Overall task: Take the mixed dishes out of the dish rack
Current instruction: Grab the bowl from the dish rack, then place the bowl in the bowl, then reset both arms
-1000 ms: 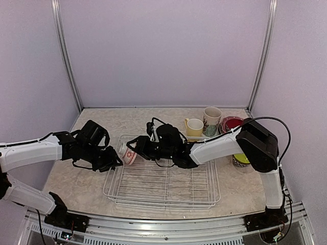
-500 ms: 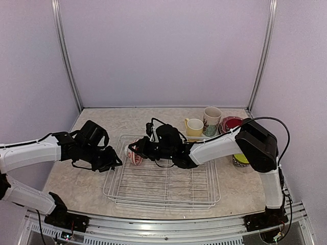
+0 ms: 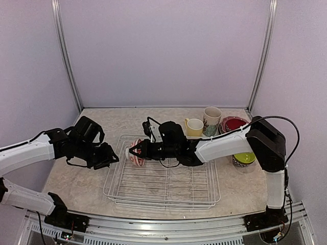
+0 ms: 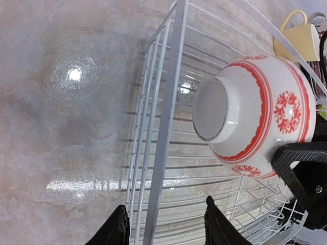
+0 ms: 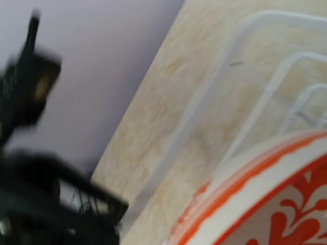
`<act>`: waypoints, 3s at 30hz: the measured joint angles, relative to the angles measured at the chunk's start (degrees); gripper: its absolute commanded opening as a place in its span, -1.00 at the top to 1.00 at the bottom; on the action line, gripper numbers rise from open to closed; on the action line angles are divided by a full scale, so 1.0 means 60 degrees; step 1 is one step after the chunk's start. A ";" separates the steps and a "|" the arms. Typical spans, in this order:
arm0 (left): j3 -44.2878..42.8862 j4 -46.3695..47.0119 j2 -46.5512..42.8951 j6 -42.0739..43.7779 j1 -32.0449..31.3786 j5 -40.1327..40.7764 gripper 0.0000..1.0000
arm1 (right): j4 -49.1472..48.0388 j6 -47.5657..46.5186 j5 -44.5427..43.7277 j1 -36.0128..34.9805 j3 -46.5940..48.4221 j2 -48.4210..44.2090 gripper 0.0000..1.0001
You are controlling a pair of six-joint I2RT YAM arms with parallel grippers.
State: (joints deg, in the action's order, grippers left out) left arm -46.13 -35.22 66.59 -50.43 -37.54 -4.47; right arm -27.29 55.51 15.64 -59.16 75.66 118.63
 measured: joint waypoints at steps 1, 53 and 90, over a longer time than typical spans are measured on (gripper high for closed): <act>-0.0084 -0.0102 -0.0171 0.0029 0.0004 0.0055 -0.05 | 0.0149 -0.0408 0.0226 0.0000 0.0000 -0.0120 1.00; -0.1377 -0.1716 -0.2495 0.0670 0.0754 0.1545 -0.92 | 1.2429 -0.7089 -0.5049 0.5388 -0.2495 -0.6615 1.00; -0.2503 -0.2167 -0.2699 0.0863 0.0769 0.1687 -0.98 | 1.2018 -0.7187 -0.5002 0.5996 -0.2437 -0.8167 -0.66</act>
State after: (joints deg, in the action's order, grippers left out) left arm -61.14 -48.23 50.39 -45.25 -32.93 5.65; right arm 44.82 12.38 -14.37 -23.18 61.04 69.63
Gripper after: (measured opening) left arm 0.988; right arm 0.801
